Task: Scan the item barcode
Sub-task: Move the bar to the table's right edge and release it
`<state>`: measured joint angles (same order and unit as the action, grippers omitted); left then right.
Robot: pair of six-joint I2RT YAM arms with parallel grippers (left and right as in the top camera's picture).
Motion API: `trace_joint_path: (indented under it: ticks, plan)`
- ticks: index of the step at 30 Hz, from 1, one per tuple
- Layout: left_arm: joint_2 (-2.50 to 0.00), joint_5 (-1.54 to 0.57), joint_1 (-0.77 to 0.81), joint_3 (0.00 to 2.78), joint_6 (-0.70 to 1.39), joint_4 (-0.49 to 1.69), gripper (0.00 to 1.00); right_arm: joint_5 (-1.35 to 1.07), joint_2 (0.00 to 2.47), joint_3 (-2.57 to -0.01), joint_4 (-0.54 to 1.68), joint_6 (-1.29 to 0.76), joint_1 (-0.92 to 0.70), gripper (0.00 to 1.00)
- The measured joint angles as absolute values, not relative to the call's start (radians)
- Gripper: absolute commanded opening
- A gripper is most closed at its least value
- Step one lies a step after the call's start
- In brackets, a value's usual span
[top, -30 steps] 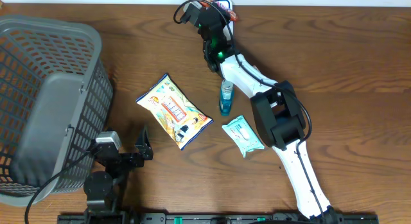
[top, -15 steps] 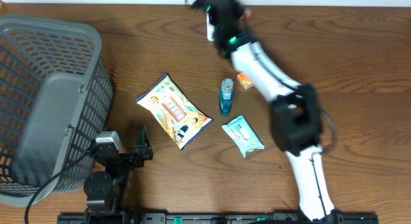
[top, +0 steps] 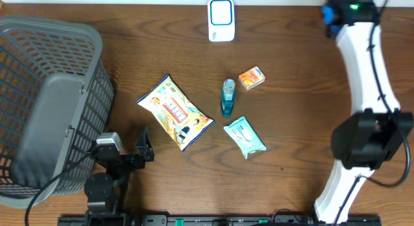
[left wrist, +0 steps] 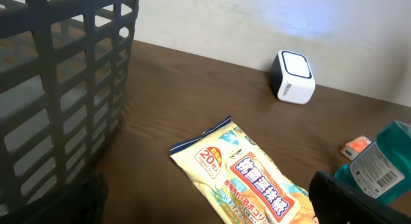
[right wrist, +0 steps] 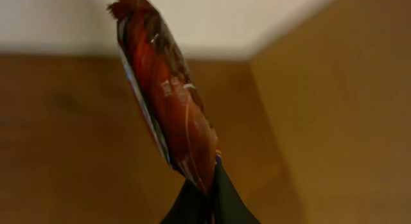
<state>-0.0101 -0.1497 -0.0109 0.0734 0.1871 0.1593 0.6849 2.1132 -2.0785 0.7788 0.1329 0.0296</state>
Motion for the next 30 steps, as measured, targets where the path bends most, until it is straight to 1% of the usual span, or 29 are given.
trace_joint_path:
  ticks: [4,9,10,12,15,20,23,24,27,28,30]
  plan:
    - [-0.010,-0.150,-0.011,0.073,0.187,0.159,1.00,0.684,2.220,-2.063,0.837,0.016,0.186,0.01]
    - [-0.010,-0.150,-0.011,0.073,0.187,0.159,1.00,0.686,2.315,-2.056,0.833,-0.034,0.363,0.01]
    - [-0.010,-0.150,-0.011,0.073,0.187,0.159,1.00,0.685,2.323,-2.054,0.828,-0.036,0.391,0.02]
    - [-0.010,-0.150,-0.011,0.073,0.187,0.159,1.00,0.685,2.331,-2.054,0.813,-0.034,0.425,0.09]
    - [-0.010,-0.150,-0.011,0.073,0.187,0.159,1.00,0.674,2.346,-2.054,0.797,-0.026,0.478,0.08]
    - [-0.010,-0.150,-0.011,0.073,0.187,0.159,1.00,0.654,2.366,-2.054,0.795,-0.025,0.561,0.09]
    - [-0.010,-0.150,-0.011,0.073,0.187,0.159,1.00,0.638,2.367,-2.054,0.800,-0.024,0.622,0.20]
    - [-0.010,-0.150,-0.011,0.073,0.187,0.159,1.00,0.629,2.367,-2.054,0.807,-0.023,0.640,0.27]
    - [-0.010,-0.150,-0.011,0.073,0.187,0.159,1.00,0.562,2.367,-2.054,0.830,-0.027,0.692,0.40]
    - [-0.010,-0.150,-0.011,0.073,0.187,0.159,1.00,0.536,2.367,-2.054,0.834,-0.028,0.703,0.43]
    - [-0.010,-0.150,-0.011,0.073,0.187,0.159,1.00,0.483,2.366,-2.054,0.839,-0.037,0.715,0.44]
